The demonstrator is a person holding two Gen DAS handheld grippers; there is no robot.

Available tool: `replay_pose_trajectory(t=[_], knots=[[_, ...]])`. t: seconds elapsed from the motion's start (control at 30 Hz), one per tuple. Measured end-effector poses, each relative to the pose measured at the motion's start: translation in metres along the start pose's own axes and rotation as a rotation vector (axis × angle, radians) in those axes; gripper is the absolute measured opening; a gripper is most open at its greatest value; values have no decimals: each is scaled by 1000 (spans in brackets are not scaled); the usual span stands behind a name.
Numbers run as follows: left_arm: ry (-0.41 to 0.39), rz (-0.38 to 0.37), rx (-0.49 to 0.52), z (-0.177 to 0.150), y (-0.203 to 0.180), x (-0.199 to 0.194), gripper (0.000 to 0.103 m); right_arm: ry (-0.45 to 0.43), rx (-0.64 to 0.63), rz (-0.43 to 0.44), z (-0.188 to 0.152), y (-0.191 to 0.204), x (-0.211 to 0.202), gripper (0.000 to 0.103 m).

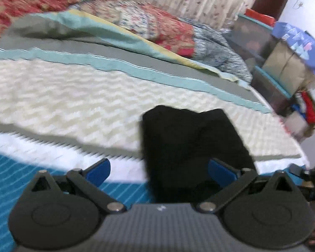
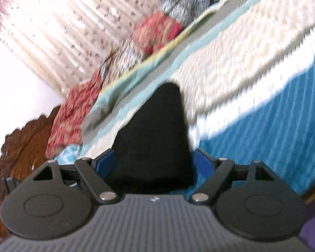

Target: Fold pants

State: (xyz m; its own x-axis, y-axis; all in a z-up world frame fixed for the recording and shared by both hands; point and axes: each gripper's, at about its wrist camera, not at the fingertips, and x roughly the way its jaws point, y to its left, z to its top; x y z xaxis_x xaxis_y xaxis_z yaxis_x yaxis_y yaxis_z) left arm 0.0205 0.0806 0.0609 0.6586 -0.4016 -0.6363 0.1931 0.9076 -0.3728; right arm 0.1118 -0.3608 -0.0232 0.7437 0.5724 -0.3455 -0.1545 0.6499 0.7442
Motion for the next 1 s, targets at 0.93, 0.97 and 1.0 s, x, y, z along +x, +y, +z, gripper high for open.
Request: replay_pose_trajectory(t=[0.93,0.97,1.0], knots=[[260,-234,-457,-6,42,121,36,162,-218,-93,-30,34,93,78],[251,-207,-405,-3,32,116,33,159,-261,-103,-30,42,96,66],[236,-187,-350,3,22,109,29,150,-284,-95,-28,50,92,58]])
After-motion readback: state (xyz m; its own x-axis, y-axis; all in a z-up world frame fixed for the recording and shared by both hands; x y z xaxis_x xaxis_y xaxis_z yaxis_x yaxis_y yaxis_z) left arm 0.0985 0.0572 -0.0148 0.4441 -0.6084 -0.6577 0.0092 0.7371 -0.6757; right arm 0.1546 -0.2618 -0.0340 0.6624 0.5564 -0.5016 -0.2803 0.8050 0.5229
